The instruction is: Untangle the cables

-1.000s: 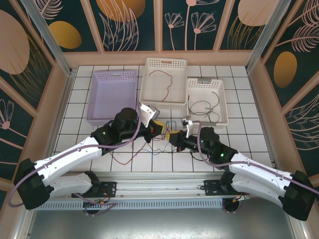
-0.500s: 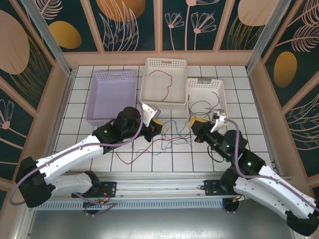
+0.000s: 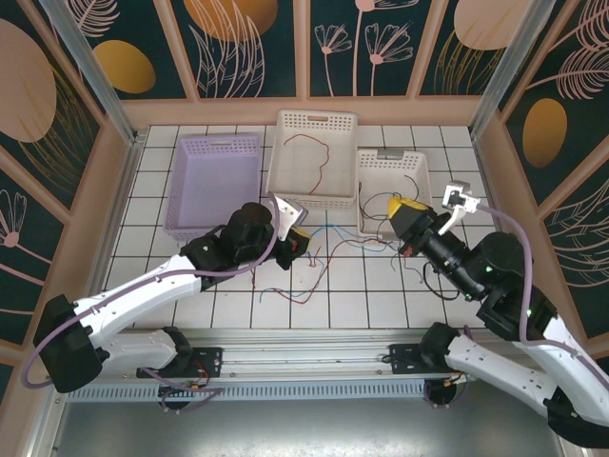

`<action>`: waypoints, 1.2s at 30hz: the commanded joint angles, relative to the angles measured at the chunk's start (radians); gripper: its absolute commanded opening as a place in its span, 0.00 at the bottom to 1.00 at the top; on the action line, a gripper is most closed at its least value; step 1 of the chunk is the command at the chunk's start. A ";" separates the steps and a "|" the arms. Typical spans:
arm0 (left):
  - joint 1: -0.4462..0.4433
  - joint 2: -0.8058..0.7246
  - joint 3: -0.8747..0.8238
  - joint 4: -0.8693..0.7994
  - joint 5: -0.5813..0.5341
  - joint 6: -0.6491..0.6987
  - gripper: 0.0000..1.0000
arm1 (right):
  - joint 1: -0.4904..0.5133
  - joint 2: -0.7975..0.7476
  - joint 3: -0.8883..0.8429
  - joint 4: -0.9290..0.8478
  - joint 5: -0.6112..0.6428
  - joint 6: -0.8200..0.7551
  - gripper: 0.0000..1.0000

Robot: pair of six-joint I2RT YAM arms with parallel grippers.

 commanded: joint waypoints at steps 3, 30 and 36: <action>0.003 0.005 0.028 -0.017 0.001 0.018 0.00 | -0.001 0.103 0.122 0.013 -0.149 -0.039 0.00; 0.003 -0.134 -0.013 0.052 0.018 -0.008 0.00 | 0.033 0.365 0.072 0.051 -0.123 -0.057 0.00; 0.004 -0.156 0.055 -0.061 -0.056 -0.045 0.00 | 0.031 0.344 -0.101 0.121 -0.098 -0.006 0.00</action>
